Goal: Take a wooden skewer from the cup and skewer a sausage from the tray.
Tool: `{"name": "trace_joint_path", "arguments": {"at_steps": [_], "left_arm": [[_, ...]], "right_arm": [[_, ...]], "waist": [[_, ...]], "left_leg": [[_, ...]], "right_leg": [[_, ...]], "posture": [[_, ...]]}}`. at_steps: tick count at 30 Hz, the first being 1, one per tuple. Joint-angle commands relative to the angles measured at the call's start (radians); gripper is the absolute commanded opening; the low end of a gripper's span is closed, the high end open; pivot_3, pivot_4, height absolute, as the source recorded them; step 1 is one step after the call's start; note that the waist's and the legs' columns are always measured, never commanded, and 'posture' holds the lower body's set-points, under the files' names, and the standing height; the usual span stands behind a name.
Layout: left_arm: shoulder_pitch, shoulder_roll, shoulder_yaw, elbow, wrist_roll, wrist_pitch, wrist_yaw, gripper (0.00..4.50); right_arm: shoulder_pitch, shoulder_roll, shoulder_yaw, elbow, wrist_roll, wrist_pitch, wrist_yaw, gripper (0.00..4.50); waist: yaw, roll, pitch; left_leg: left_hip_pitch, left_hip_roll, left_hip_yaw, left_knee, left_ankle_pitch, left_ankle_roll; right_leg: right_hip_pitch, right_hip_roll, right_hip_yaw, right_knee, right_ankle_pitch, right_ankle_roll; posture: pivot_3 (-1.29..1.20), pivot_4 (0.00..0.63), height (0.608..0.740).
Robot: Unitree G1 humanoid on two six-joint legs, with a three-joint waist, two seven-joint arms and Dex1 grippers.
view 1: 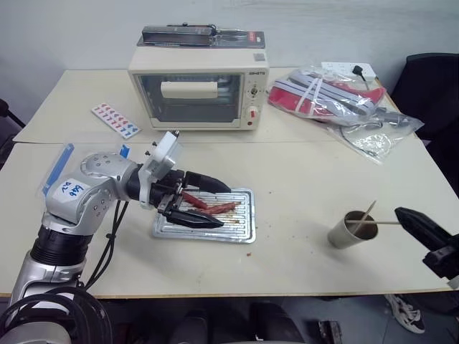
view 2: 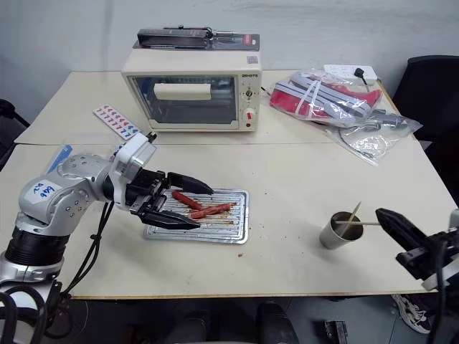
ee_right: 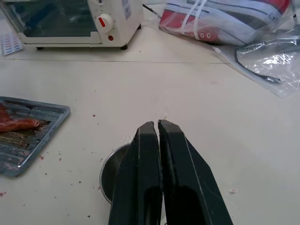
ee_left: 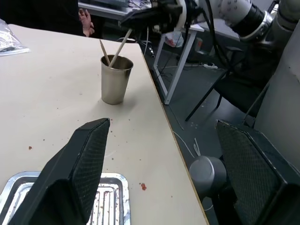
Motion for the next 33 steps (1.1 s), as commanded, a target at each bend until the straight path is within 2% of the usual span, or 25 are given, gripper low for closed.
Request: {"name": "trace_joint_path", "arguments": {"at_steps": [1,2,3,6,9,11,16,21,25,33], "left_arm": [[0.021,-0.010,0.019,-0.010,0.012,-0.041,0.000,3.81],[0.030,-0.014,0.022,-0.012,0.016,-0.048,0.006,3.81],[0.048,-0.023,0.031,-0.016,0.020,-0.057,0.025,3.81],[0.079,-0.038,0.052,-0.027,0.018,-0.068,0.061,3.81],[0.088,-0.059,0.070,-0.031,0.021,-0.080,0.108,3.81],[0.087,-0.075,0.081,-0.033,0.022,-0.087,0.139,3.81],[0.080,-0.110,0.102,-0.044,0.029,-0.098,0.215,3.81],[0.070,-0.147,0.114,-0.066,0.028,-0.107,0.278,3.81],[0.041,-0.214,0.124,-0.068,0.034,-0.124,0.370,3.81],[0.021,-0.299,0.112,-0.071,0.051,-0.155,0.452,3.81]], "right_arm": [[0.040,-0.165,-0.228,0.056,0.165,0.111,0.090,0.04],[0.048,-0.206,-0.275,0.086,0.195,0.143,0.118,0.04],[0.034,-0.280,-0.322,0.182,0.307,0.207,0.117,0.04],[-0.001,-0.396,-0.330,0.354,0.566,0.304,0.061,0.04],[-0.065,-0.446,-0.209,0.379,0.706,0.292,-0.028,0.04],[-0.160,-0.455,-0.092,0.366,0.749,0.256,-0.066,0.04],[-0.521,-0.329,0.213,0.340,0.758,0.208,-0.161,0.04],[-0.805,-0.126,0.397,0.332,0.758,0.196,-0.329,0.04],[-0.912,-0.043,0.459,0.335,0.758,0.227,-0.398,0.04],[-0.991,-0.002,0.473,0.376,0.758,0.292,-0.433,0.04]], "waist": [[0.001,0.000,0.000],[0.001,0.000,0.000],[0.001,-0.003,0.001],[-0.002,-0.006,0.003],[0.001,-0.010,0.005],[0.002,-0.010,0.005],[0.001,-0.008,0.006],[0.001,-0.007,0.007],[0.010,-0.006,0.006],[0.022,-0.006,0.006]], "left_leg": [[0.000,0.000,0.000,0.000,0.000,0.001],[0.000,0.000,0.000,0.000,-0.001,0.002],[0.000,0.000,0.001,0.000,-0.001,0.004],[0.001,0.001,0.000,0.001,-0.002,0.006],[0.000,0.002,-0.002,0.001,-0.002,0.006],[-0.001,0.002,-0.003,0.001,-0.001,0.005],[-0.004,0.002,-0.004,0.009,0.000,0.002],[-0.009,0.002,-0.005,0.015,-0.001,0.001],[-0.017,0.001,-0.007,0.017,0.000,0.000],[-0.022,0.001,-0.005,0.018,0.000,0.000]], "right_leg": [[0.000,0.000,0.000,0.000,0.000,0.000],[0.001,0.000,0.000,0.000,0.000,0.000],[0.001,0.000,0.000,0.000,0.000,0.000],[0.002,0.001,0.000,-0.001,0.000,0.000],[0.002,0.001,-0.002,-0.001,0.000,0.000],[0.002,0.001,-0.003,-0.001,0.000,0.000],[0.001,0.001,-0.004,-0.001,0.000,0.001],[-0.002,0.001,-0.005,0.001,0.001,0.001],[-0.008,0.000,-0.007,0.002,0.001,0.002],[-0.014,0.000,-0.005,0.005,0.001,0.002]], "posture": [[0.00,0.150,0.740],[0.00,0.150,0.740],[0.00,0.150,0.740],[0.00,0.150,0.740],[0.00,0.150,0.740],[0.00,0.150,0.740],[0.00,0.150,0.740],[0.00,0.150,0.740],[0.00,0.150,0.740],[0.00,0.150,0.740]]}}
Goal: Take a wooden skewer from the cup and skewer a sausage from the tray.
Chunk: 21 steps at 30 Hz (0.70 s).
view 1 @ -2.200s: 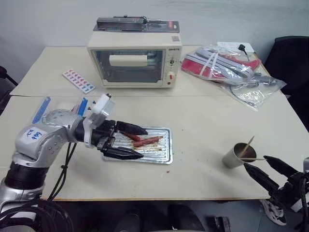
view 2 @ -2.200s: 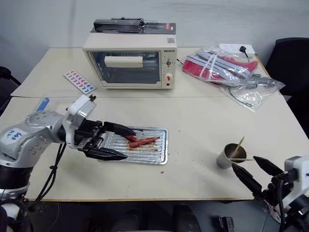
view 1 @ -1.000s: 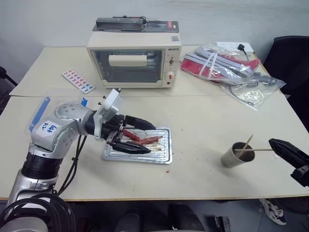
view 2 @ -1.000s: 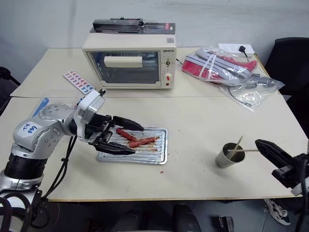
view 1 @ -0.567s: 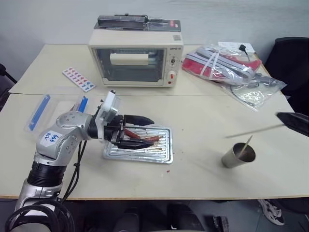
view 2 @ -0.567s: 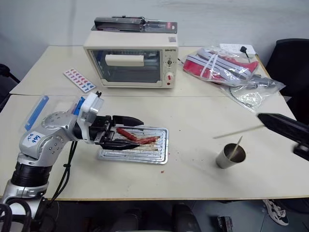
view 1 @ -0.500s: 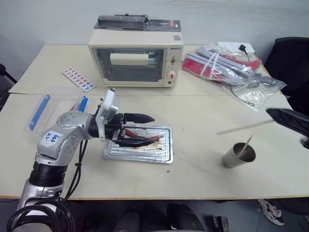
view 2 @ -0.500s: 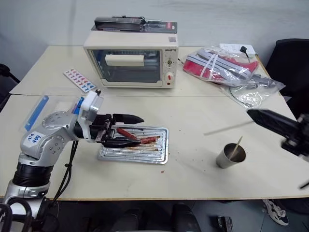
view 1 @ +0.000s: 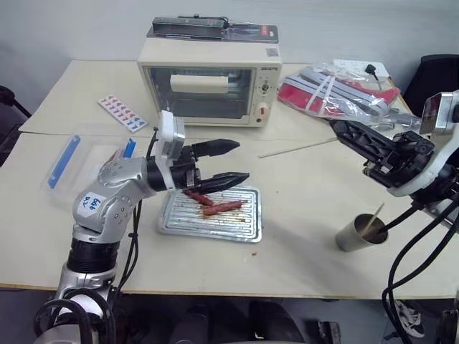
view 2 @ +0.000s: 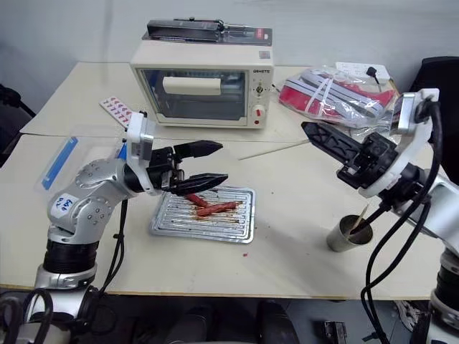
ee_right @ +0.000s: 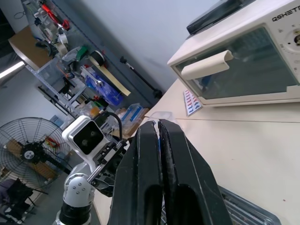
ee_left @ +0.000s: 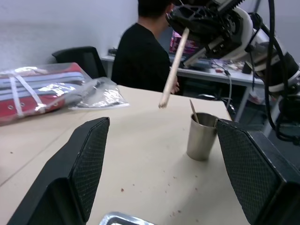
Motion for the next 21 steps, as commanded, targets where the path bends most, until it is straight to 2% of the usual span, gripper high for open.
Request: {"name": "trace_joint_path", "arguments": {"at_steps": [1,3,9,21], "left_arm": [[-0.020,-0.026,0.009,-0.030,-0.001,-0.028,0.031,3.63],[-0.018,-0.036,0.006,-0.032,-0.009,-0.025,0.032,3.31],[-0.014,-0.058,-0.023,-0.039,-0.003,-0.029,0.022,1.96],[-0.066,-0.125,-0.055,0.007,0.020,-0.069,0.021,1.96]], "right_arm": [[-0.027,0.021,-0.012,-0.005,0.018,0.010,-0.011,0.00],[-0.035,0.038,-0.010,-0.013,0.018,0.006,-0.025,0.00],[-0.043,0.103,0.003,-0.059,0.018,-0.023,-0.066,0.00],[-0.017,0.080,-0.017,-0.031,0.018,0.023,-0.011,0.00]], "waist": [[0.000,0.000,0.000],[0.000,0.000,0.000],[-0.002,0.000,0.000],[-0.001,0.000,0.000]], "left_leg": [[0.000,0.000,0.000,0.000,0.000,0.000],[0.000,0.000,0.000,0.000,0.000,0.000],[0.000,0.000,0.001,0.000,0.000,0.000],[0.000,0.000,0.001,0.000,0.000,0.000]], "right_leg": [[0.000,0.000,0.000,0.000,0.000,0.000],[0.000,0.000,0.000,0.001,0.000,0.000],[-0.001,0.000,0.001,0.005,0.000,0.000],[-0.001,0.000,0.001,0.006,0.000,0.000]], "posture": [[0.00,0.150,0.740],[0.00,0.150,0.740],[0.00,0.150,0.740],[0.00,0.150,0.740]]}}
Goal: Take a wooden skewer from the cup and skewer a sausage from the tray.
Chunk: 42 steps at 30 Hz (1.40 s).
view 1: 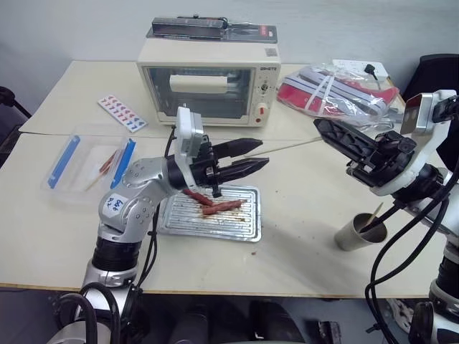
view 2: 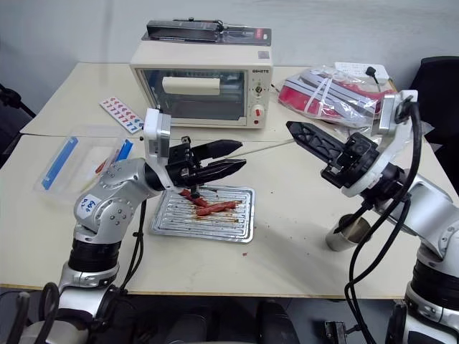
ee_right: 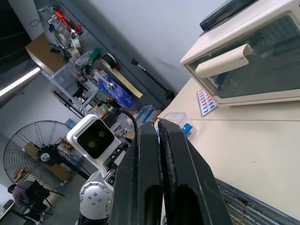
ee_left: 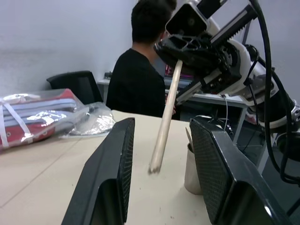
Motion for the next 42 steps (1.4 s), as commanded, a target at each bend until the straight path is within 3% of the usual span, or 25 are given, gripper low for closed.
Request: {"name": "trace_joint_path", "arguments": {"at_steps": [1,17,20,26,42], "left_arm": [[-0.019,-0.004,-0.005,-0.002,0.002,-0.019,-0.012,1.96],[-0.030,-0.022,-0.019,0.023,0.010,-0.030,-0.034,1.96],[-0.036,-0.032,-0.012,0.033,0.009,-0.032,-0.026,1.49],[-0.034,-0.031,-0.018,0.025,0.008,-0.016,-0.030,0.03],[-0.034,-0.044,-0.026,0.033,0.012,-0.016,-0.026,0.03]], "right_arm": [[0.004,-0.025,-0.038,-0.005,0.019,0.010,0.031,0.00],[0.014,-0.038,-0.053,0.008,0.019,0.027,0.084,0.00],[0.014,-0.037,-0.052,0.008,0.019,0.024,0.085,0.00],[0.006,-0.027,-0.055,0.004,0.019,0.017,0.085,0.00],[0.021,-0.040,-0.064,0.003,0.019,0.024,0.093,0.00]], "waist": [[0.000,0.000,0.000],[0.000,0.000,0.000],[0.000,0.000,0.000],[0.000,0.000,0.000],[0.000,0.000,0.000]], "left_leg": [[0.000,0.000,0.000,0.000,0.000,0.000],[0.000,0.000,0.000,0.000,0.000,0.000],[0.000,0.000,0.000,0.000,0.000,0.000],[0.000,0.000,0.000,0.000,0.000,0.000],[0.000,0.000,0.000,0.000,0.000,0.000]], "right_leg": [[0.000,0.000,0.000,0.000,0.000,0.000],[0.000,0.000,0.000,0.000,0.000,0.000],[0.000,0.000,0.000,0.000,0.000,0.000],[0.000,0.000,0.000,0.000,0.000,0.000],[0.000,0.000,0.000,0.000,0.000,0.000]], "posture": [[0.00,0.150,0.740],[0.00,0.150,0.740],[0.00,0.150,0.740],[0.00,0.150,0.740],[0.00,0.150,0.740]]}}
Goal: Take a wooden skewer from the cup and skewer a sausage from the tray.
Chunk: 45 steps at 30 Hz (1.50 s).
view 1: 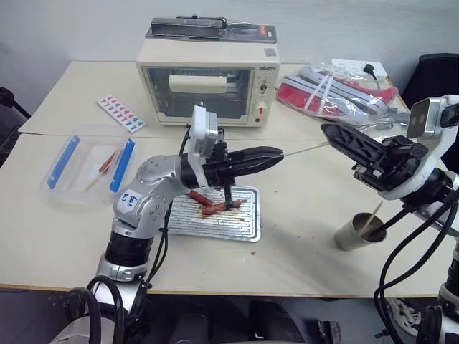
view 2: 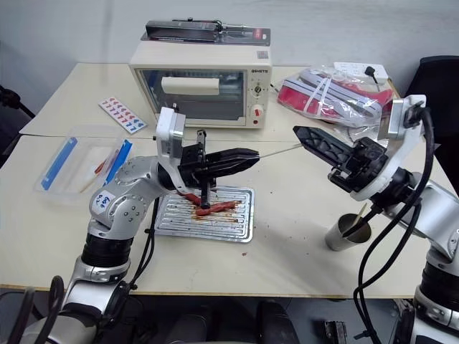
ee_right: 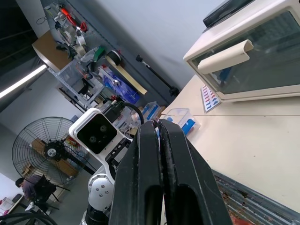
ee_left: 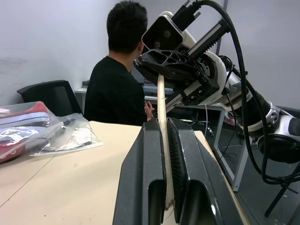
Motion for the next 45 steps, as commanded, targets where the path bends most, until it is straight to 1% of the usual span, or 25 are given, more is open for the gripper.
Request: {"name": "trace_joint_path", "arguments": {"at_steps": [1,7,11,14,16,17,18,21,24,26,29,32,33,36,39,41,43,45], "left_arm": [[-0.014,-0.006,0.013,-0.001,0.003,-0.008,0.021,0.03],[-0.014,0.011,0.007,-0.009,0.007,0.012,0.019,0.03],[-0.010,0.025,0.006,-0.020,0.010,0.024,0.020,0.00],[-0.004,0.052,0.015,-0.028,0.005,0.037,0.010,0.00],[0.006,0.084,0.030,-0.040,-0.003,0.050,0.006,0.00],[0.018,0.110,0.042,-0.053,-0.009,0.059,-0.002,0.00],[0.034,0.144,0.059,-0.070,-0.019,0.072,-0.011,0.00],[0.075,0.236,0.107,-0.110,-0.047,0.107,-0.036,0.00],[0.117,0.346,0.182,-0.141,-0.091,0.159,-0.068,0.00],[0.146,0.418,0.235,-0.163,-0.127,0.195,-0.086,0.00],[0.189,0.504,0.297,-0.190,-0.157,0.228,-0.103,0.00],[0.261,0.594,0.387,-0.202,-0.179,0.255,-0.128,0.00],[0.279,0.613,0.408,-0.203,-0.184,0.259,-0.130,0.00],[0.378,0.676,0.503,-0.206,-0.179,0.263,-0.153,0.00],[0.462,0.708,0.572,-0.212,-0.164,0.254,-0.157,0.00],[0.535,0.720,0.636,-0.221,-0.153,0.254,-0.163,0.00],[0.605,0.724,0.698,-0.238,-0.154,0.260,-0.170,0.00],[0.667,0.719,0.747,-0.263,-0.160,0.264,-0.171,0.00]], "right_arm": [[-0.002,-0.015,-0.031,-0.029,0.021,-0.004,0.018,0.00],[0.007,-0.014,-0.020,-0.052,0.021,-0.016,0.011,0.00],[0.013,-0.012,-0.019,-0.058,0.021,-0.014,0.029,0.88],[0.008,-0.036,-0.017,-0.053,0.021,-0.016,-0.003,1.70],[0.006,-0.093,-0.020,-0.045,0.021,0.002,0.004,2.16],[0.010,-0.141,-0.020,-0.039,0.021,0.019,0.013,2.52],[0.012,-0.209,-0.018,-0.031,0.021,0.046,0.031,2.73],[0.001,-0.400,0.010,-0.012,0.018,0.116,0.079,2.73],[-0.085,-0.537,0.084,-0.015,-0.186,0.166,0.252,2.73],[-0.176,-0.583,0.164,-0.004,-0.324,0.155,0.381,2.73],[-0.317,-0.603,0.311,0.007,-0.547,0.107,0.566,2.73],[-0.456,-0.599,0.507,0.008,-0.842,-0.019,0.779,2.73],[-0.488,-0.592,0.555,0.016,-0.917,-0.053,0.836,2.73],[-0.614,-0.517,0.713,0.095,-1.129,-0.158,1.003,3.22],[-0.703,-0.427,0.833,0.194,-1.331,-0.275,1.097,4.15],[-0.752,-0.351,0.921,0.278,-1.467,-0.371,1.159,4.48],[-0.788,-0.275,0.980,0.351,-1.555,-0.443,1.219,4.48],[-0.811,-0.203,1.012,0.400,-1.616,-0.487,1.258,4.48]], "waist": [[0.000,0.000,0.000],[0.000,0.000,0.000],[0.000,0.000,0.000],[-0.001,0.000,0.000],[0.000,0.000,0.000],[0.000,0.000,0.000],[-0.001,0.000,0.000],[-0.003,0.001,0.001],[-0.005,0.001,0.001],[-0.008,0.001,0.001],[-0.012,0.002,0.001],[-0.015,0.002,0.002],[-0.019,0.003,0.002],[-0.024,0.003,0.002],[-0.030,0.003,0.002],[-0.028,0.003,0.003],[-0.033,0.004,0.003],[-0.039,0.004,0.003]], "left_leg": [[0.000,0.000,0.000,0.000,0.000,0.000],[0.000,0.000,0.000,0.000,0.000,0.000],[0.000,0.000,0.000,0.000,0.000,0.000],[0.000,0.000,0.000,0.000,0.000,0.000],[0.000,0.000,0.000,0.000,0.000,0.000],[0.000,0.000,0.000,0.000,0.000,0.000],[0.000,0.000,0.000,0.000,0.000,0.000],[0.000,0.000,0.000,-0.001,0.000,0.000],[0.000,0.000,0.001,-0.001,0.000,0.000],[0.000,0.001,0.000,-0.001,0.000,0.001],[0.000,0.001,0.000,-0.001,0.000,0.001],[0.000,0.001,0.000,-0.003,0.000,0.000],[0.000,0.001,0.000,-0.004,-0.001,0.000],[-0.001,0.001,0.000,-0.005,-0.001,0.000],[-0.001,0.000,0.001,-0.005,-0.001,0.000],[-0.001,0.000,0.000,-0.004,-0.001,0.000],[-0.001,0.000,0.001,-0.005,-0.001,0.000],[-0.001,0.000,0.001,-0.005,-0.001,-0.001]], "right_leg": [[0.000,0.000,0.000,0.000,0.000,0.000],[0.000,0.000,0.000,0.000,0.000,0.000],[0.000,0.000,0.000,0.000,0.000,0.000],[0.000,0.000,0.000,0.000,0.000,0.000],[0.000,0.000,0.000,0.000,0.000,0.000],[0.000,0.000,0.000,0.000,0.000,0.000],[0.000,0.000,0.000,0.000,0.000,0.000],[-0.001,0.000,0.000,-0.001,0.000,0.000],[-0.001,0.000,0.001,-0.004,0.000,-0.001],[-0.001,0.000,0.000,-0.004,0.000,-0.001],[-0.001,0.000,0.000,-0.005,-0.001,-0.001],[-0.001,0.000,0.000,-0.008,-0.001,-0.001],[-0.002,0.000,0.000,-0.008,-0.001,-0.001],[-0.002,0.000,0.000,-0.010,-0.001,-0.001],[-0.003,-0.001,0.000,-0.010,-0.001,-0.001],[-0.003,-0.001,0.000,-0.009,-0.001,-0.001],[-0.004,-0.001,0.000,-0.008,-0.001,-0.001],[-0.004,-0.001,0.000,-0.008,-0.001,-0.001]], "posture": [[0.00,0.150,0.740],[0.00,0.150,0.740],[0.00,0.150,0.740],[0.00,0.150,0.740],[0.00,0.150,0.740],[0.00,0.150,0.740],[0.00,0.150,0.740],[0.00,0.150,0.740],[0.00,0.150,0.740],[0.00,0.150,0.740],[0.00,0.150,0.740],[0.00,0.150,0.740],[0.00,0.150,0.740],[0.00,0.150,0.740],[0.00,0.150,0.740],[0.00,0.150,0.740],[0.00,0.150,0.740],[0.00,0.150,0.740]]}}
